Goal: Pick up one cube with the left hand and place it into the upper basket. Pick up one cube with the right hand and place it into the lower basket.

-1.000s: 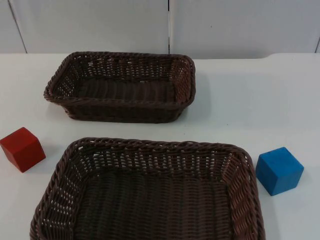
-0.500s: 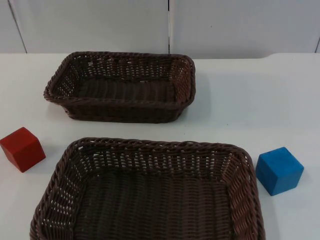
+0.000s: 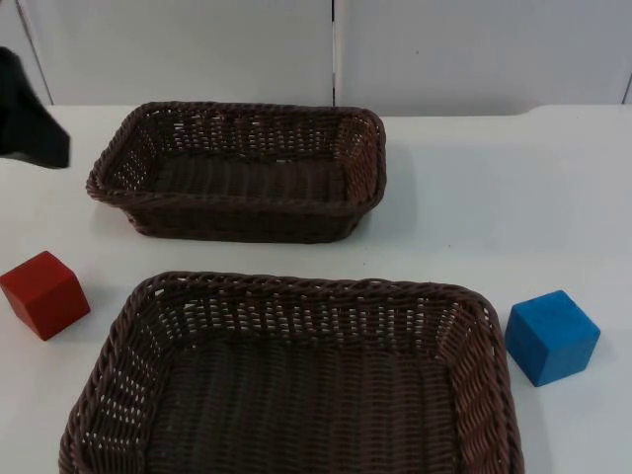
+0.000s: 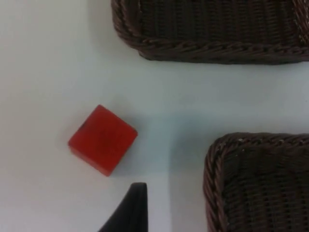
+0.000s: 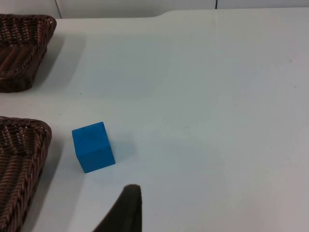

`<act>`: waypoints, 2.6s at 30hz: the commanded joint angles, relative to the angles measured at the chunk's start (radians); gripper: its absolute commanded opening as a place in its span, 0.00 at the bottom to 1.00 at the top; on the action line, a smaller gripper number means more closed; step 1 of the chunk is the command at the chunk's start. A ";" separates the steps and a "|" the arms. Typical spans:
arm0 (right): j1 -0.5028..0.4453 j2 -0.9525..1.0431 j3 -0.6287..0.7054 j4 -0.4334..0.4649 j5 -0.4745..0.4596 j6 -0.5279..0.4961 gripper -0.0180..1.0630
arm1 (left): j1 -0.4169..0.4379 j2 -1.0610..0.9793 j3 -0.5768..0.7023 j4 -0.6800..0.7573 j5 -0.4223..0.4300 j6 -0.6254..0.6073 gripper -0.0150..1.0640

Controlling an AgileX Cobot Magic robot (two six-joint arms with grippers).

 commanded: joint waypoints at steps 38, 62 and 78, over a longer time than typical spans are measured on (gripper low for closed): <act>-0.003 -0.003 -0.001 -0.003 -0.006 -0.002 0.98 | -0.006 0.579 -0.017 0.143 -0.430 -0.538 0.95; -0.003 -0.003 -0.001 -0.003 -0.006 -0.002 0.98 | 0.065 0.756 -0.088 0.156 -0.508 -0.584 0.95; -0.003 -0.003 -0.001 -0.003 -0.006 -0.002 0.98 | 0.065 0.782 -0.104 0.166 -0.470 -0.584 0.35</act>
